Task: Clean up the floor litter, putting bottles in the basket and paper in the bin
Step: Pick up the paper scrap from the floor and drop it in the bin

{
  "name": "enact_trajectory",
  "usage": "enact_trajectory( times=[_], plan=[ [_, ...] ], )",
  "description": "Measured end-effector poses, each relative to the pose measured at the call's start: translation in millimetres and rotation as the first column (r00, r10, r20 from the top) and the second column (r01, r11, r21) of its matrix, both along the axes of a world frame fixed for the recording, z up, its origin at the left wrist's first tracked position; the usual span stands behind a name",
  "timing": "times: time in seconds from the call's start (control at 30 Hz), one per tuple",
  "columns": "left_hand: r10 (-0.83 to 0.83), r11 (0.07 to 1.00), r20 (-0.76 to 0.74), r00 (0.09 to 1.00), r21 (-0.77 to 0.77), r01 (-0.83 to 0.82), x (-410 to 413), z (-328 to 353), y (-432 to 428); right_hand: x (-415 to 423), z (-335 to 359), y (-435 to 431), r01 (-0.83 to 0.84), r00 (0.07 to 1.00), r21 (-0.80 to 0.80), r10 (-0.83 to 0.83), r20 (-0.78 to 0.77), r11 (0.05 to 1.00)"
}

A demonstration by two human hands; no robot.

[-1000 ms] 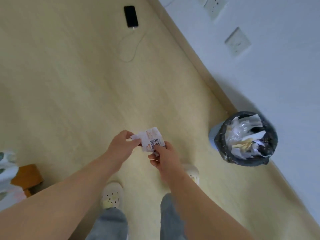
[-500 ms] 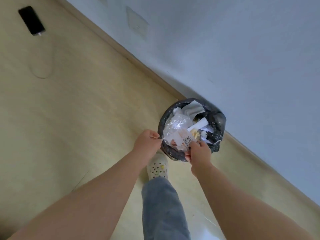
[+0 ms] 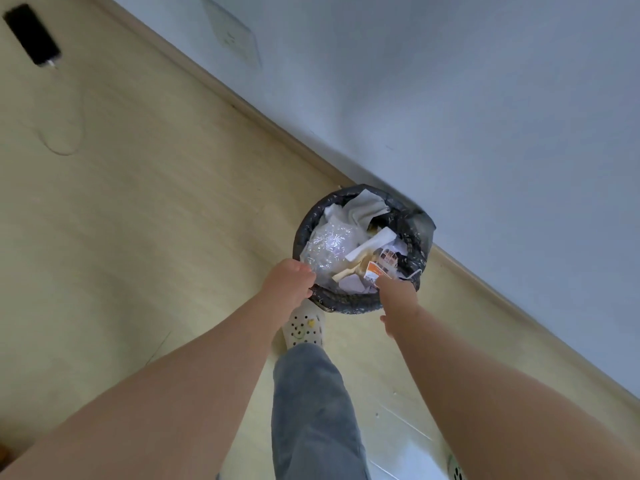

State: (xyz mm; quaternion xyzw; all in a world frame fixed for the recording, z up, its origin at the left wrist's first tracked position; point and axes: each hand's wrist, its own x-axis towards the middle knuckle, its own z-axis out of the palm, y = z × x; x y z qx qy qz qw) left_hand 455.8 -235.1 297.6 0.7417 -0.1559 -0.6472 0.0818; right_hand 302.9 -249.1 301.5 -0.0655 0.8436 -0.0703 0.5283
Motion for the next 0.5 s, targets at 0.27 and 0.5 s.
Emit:
enact_trajectory(
  times=[0.27,0.5],
  plan=[
    [0.32,0.938,0.0,0.947,-0.142,-0.317,53,88,-4,85,92,-19,-0.1,0.985,-0.241,0.131,0.115,0.965],
    [0.637,0.649,-0.162,0.754,-0.416,-0.637,173,223,24,225,222,-7,-0.224,0.879,-0.477,0.387,0.278,0.85]
  ],
)
